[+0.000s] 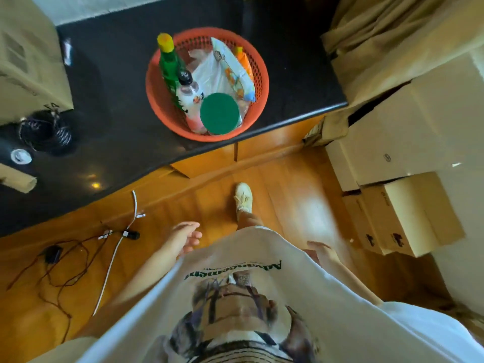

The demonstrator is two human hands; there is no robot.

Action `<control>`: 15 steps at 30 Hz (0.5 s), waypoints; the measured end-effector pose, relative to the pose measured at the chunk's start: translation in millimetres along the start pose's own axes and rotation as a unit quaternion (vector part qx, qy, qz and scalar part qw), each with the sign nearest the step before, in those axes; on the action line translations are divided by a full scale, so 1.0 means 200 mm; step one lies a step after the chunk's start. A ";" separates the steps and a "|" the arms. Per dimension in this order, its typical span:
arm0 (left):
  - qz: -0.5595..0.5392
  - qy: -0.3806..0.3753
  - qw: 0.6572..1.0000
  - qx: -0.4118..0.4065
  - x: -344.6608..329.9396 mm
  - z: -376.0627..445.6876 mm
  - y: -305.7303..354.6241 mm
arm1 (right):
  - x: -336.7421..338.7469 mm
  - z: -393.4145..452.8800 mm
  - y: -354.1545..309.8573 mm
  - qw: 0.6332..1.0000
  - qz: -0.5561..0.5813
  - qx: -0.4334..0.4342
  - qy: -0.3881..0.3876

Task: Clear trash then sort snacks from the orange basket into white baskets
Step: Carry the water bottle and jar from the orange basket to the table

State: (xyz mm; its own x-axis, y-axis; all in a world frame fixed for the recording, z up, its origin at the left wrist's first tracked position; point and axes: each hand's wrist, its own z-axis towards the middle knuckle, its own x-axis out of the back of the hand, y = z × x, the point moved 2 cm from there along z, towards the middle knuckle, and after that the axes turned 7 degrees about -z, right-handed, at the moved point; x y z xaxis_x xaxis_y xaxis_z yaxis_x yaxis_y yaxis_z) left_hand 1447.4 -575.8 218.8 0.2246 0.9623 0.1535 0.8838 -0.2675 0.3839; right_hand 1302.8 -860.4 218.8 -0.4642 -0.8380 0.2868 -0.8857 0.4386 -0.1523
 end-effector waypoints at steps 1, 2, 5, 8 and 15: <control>-0.015 0.010 1.000 0.009 0.02 0.01 0.06 | -0.01 -0.01 -0.12 1.000 -0.017 0.015 0.005; -0.034 0.018 0.999 0.018 0.04 0.03 0.12 | -0.02 -0.01 -0.26 0.999 -0.021 0.030 0.014; -0.088 0.048 0.994 0.032 0.10 0.08 0.26 | -0.15 -0.02 -0.67 0.996 -0.047 0.072 -0.007; -0.134 0.086 0.987 0.024 0.14 0.13 0.40 | -0.28 -0.04 -1.02 0.985 -0.092 0.140 -0.034; -0.202 0.103 0.972 -0.055 0.09 0.28 0.79 | -0.66 0.01 -1.53 0.821 -0.408 0.400 -0.002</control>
State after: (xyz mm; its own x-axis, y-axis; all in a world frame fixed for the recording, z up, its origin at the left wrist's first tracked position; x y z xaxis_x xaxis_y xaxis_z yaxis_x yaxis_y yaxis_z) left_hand 1614.5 -598.9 230.7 -0.2298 0.9624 0.1450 0.8312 0.1165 0.5437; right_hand 1634.6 -884.1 225.8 0.2851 -0.7479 0.5995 -0.6161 -0.6221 -0.4831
